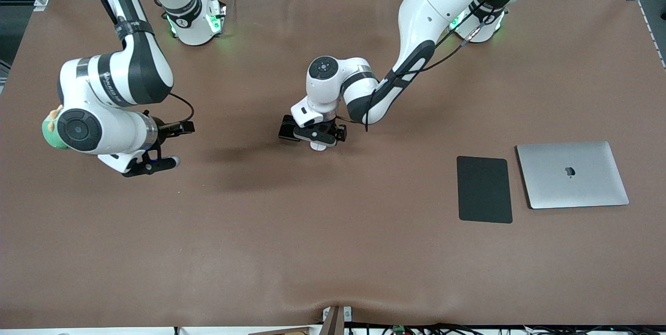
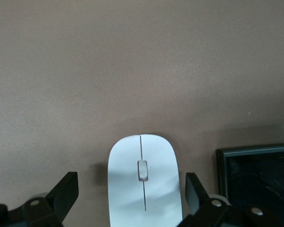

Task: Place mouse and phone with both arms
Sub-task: 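Grasp the white mouse with the left gripper while the right gripper approaches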

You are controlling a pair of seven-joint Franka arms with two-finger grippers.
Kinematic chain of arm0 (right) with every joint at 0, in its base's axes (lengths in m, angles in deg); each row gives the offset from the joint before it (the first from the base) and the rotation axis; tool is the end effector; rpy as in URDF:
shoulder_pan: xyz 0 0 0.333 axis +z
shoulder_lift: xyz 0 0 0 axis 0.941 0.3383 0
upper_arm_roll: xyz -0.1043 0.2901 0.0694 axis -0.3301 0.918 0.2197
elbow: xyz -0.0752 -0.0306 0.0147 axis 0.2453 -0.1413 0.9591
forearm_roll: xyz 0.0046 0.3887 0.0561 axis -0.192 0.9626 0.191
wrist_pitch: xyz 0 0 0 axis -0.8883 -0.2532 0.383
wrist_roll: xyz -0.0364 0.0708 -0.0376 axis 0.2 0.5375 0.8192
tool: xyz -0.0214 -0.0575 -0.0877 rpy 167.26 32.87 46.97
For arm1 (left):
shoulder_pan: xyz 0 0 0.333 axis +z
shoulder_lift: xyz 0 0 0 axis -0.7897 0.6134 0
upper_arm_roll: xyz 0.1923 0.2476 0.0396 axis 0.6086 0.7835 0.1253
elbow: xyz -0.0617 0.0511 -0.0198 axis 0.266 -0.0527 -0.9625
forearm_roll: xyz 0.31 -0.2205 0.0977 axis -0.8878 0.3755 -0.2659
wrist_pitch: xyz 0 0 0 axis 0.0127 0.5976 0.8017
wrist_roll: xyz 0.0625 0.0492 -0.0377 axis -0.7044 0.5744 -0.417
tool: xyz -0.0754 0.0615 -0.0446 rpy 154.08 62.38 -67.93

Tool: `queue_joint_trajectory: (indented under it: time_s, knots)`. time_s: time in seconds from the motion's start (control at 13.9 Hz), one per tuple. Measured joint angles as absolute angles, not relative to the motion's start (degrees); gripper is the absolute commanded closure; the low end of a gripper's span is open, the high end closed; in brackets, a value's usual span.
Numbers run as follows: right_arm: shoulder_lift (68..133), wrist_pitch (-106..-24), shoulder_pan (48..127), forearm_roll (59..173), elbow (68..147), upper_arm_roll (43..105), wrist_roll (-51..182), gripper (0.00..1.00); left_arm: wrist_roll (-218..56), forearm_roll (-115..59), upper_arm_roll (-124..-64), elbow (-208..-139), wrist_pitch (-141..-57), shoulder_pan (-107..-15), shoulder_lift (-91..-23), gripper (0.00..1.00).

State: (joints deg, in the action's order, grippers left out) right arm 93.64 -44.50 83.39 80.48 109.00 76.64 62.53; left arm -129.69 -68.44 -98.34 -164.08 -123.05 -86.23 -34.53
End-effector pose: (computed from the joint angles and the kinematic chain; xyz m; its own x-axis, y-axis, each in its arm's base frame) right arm 0.5795 0.1098 0.3812 0.9086 0.1925 -0.3707 0.2010 -0.9795 -0.0159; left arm 0.4243 -0.5656 0.1790 0.9451 -0.2896 0.1515 -0.2979 -0.9540 0.0345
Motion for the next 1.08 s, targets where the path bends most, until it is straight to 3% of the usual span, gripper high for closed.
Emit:
queue_joint_trajectory:
  time_s: [0.36, 0.43, 0.5, 0.58, 0.65, 1.08]
  knots:
    - [93.63, -44.59, 83.82, 80.48, 109.95, 76.64, 62.27, 0.00, -129.92, -68.44, -98.32, -164.08, -123.07, -86.23, -34.54, 0.00]
    - [93.64, -44.87, 83.90, 80.48, 110.37, 76.64, 62.16, 0.00, -129.93, -68.44, -98.32, -164.08, -123.07, -86.23, -34.53, 0.12]
    - [93.63, -45.34, 84.04, 80.48, 110.84, 76.65, 62.13, 0.00, -129.96, -68.44, -98.32, -164.08, -123.07, -86.23, -34.53, 0.56]
    - [93.64, -45.68, 84.27, 80.48, 111.31, 76.66, 62.10, 0.00, -130.05, -68.44, -98.32, -164.08, -123.07, -86.23, -34.53, 0.89]
    - [93.64, -45.93, 84.52, 80.48, 111.71, 76.66, 62.04, 0.00, -130.22, -68.44, -98.32, -164.12, -123.02, -86.23, -34.50, 1.00]
    - [93.62, -49.37, 86.23, 80.53, 114.02, 76.68, 59.80, 0.00, -131.49, -68.44, -98.32, -163.91, -121.76, -86.23, -34.54, 1.00]
